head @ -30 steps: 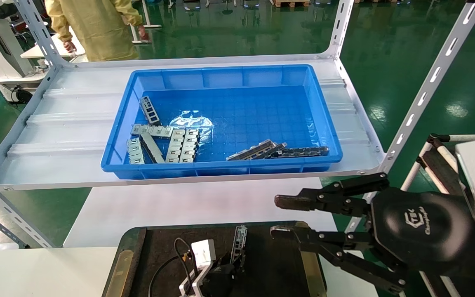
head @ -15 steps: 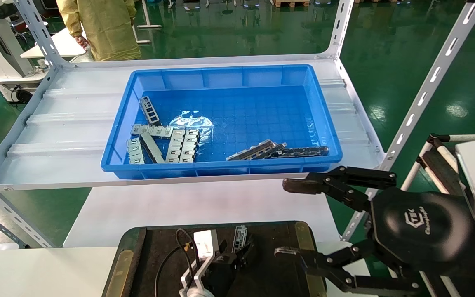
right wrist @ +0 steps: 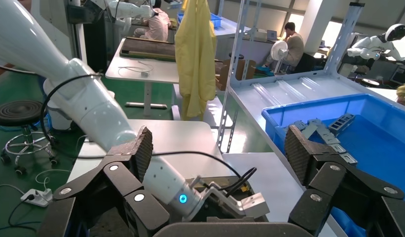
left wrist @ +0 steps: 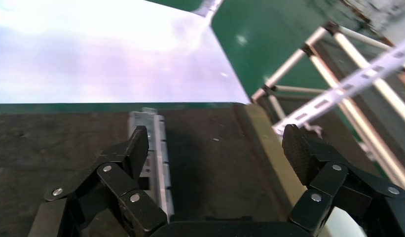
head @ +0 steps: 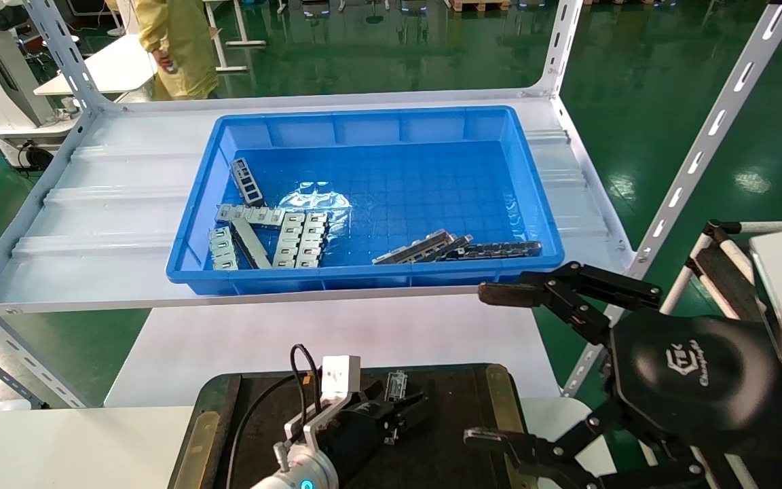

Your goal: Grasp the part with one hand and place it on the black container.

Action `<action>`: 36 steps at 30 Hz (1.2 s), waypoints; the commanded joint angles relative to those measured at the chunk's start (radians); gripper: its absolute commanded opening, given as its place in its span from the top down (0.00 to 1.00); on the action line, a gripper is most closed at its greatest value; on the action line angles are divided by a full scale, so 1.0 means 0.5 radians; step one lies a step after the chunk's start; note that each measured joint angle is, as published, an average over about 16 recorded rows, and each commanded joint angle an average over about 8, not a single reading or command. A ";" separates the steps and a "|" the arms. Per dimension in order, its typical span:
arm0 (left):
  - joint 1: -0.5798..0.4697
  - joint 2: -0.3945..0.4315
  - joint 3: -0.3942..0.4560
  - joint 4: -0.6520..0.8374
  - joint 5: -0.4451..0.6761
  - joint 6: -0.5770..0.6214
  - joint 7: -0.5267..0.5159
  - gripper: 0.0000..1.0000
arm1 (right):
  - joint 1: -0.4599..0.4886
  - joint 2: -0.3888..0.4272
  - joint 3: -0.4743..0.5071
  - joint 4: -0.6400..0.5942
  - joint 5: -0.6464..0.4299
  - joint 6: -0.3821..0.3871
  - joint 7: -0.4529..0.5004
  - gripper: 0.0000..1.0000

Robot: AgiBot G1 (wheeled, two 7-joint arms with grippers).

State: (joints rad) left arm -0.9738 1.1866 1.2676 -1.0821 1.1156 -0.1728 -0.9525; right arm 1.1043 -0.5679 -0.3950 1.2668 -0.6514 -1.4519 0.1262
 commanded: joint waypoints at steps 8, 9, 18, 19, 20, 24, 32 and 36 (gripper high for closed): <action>-0.041 -0.250 -0.101 -0.216 0.110 0.414 -0.018 0.00 | 0.000 0.000 0.000 0.000 0.000 0.000 0.000 0.00; -0.040 -0.272 -0.111 -0.234 0.120 0.450 -0.001 0.00 | 0.000 0.000 0.000 0.000 0.000 0.000 0.000 0.00; -0.049 -0.462 -0.193 -0.420 0.195 0.766 0.246 0.00 | 0.000 0.000 0.000 0.000 0.000 0.000 0.000 0.00; -0.052 -0.483 -0.205 -0.441 0.195 0.807 0.282 0.00 | 0.000 0.000 0.000 0.000 0.000 0.000 0.000 0.00; -0.056 -0.504 -0.218 -0.462 0.193 0.854 0.323 0.00 | 0.000 0.000 0.000 0.000 0.000 0.000 0.000 0.00; -0.076 -0.575 -0.284 -0.513 0.153 1.077 0.525 0.00 | 0.000 0.000 0.000 0.000 0.000 0.000 0.000 0.00; -0.060 -0.688 -0.485 -0.481 -0.125 1.600 1.029 0.00 | 0.000 0.000 0.000 0.000 0.000 0.000 0.000 0.00; -0.015 -0.751 -0.594 -0.412 -0.302 1.849 1.285 0.00 | 0.000 0.000 0.000 0.000 0.000 0.000 0.000 0.00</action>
State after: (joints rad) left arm -0.9820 0.8154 0.9740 -1.2771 0.9671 0.7496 -0.3160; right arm 1.1044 -0.5678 -0.3953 1.2668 -0.6512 -1.4518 0.1261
